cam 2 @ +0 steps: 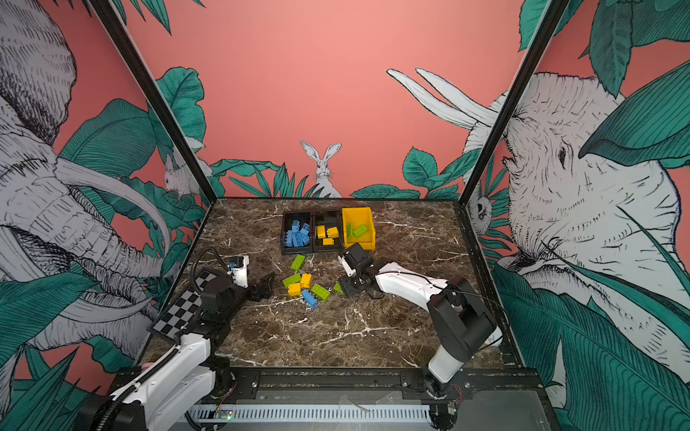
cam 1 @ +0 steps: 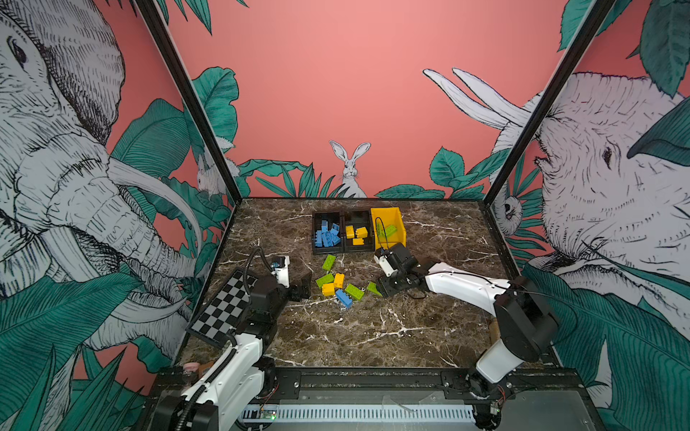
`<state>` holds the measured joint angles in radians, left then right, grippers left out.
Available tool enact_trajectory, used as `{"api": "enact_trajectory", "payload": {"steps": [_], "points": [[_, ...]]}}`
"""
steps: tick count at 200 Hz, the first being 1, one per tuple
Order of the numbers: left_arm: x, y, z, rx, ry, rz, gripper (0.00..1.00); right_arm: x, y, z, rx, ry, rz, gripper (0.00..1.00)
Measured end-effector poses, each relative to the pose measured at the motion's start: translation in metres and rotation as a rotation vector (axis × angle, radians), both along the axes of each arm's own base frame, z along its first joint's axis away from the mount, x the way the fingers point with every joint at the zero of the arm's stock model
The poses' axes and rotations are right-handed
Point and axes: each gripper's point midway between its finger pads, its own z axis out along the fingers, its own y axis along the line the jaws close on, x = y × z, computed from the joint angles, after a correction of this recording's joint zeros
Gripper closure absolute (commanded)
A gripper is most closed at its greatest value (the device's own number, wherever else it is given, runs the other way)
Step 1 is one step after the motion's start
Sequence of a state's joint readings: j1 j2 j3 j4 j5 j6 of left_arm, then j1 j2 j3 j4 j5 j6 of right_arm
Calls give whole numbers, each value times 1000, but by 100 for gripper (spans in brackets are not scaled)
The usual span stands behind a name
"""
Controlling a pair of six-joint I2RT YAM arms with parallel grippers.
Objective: Sort the legos into containers by color
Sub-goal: 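Lower the right gripper and grasp a lime-green brick, then carry the lime-green brick over the yellow bin and open the right gripper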
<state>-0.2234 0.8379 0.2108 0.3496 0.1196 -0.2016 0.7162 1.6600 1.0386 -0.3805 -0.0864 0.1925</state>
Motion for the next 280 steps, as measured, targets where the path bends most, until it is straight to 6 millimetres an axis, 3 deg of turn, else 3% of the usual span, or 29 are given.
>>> {"api": "enact_trajectory", "payload": {"steps": [68, 139, 188, 234, 280], "points": [[0, 0, 0, 0, 0, 0, 1, 8, 18, -37, -67, 56, 133, 36], [0, 0, 0, 0, 0, 0, 1, 9, 20, -39, -34, 70, 143, 51], [0, 0, 0, 1, 0, 1, 1, 17, 10, -40, -8, 60, 81, 66], [0, 1, 0, 2, -1, 5, 1, 26, -15, -26, 23, 33, -13, 72], [0, 1, 1, 2, -2, 6, 1, 60, -40, 20, 115, -54, -108, 73]]}}
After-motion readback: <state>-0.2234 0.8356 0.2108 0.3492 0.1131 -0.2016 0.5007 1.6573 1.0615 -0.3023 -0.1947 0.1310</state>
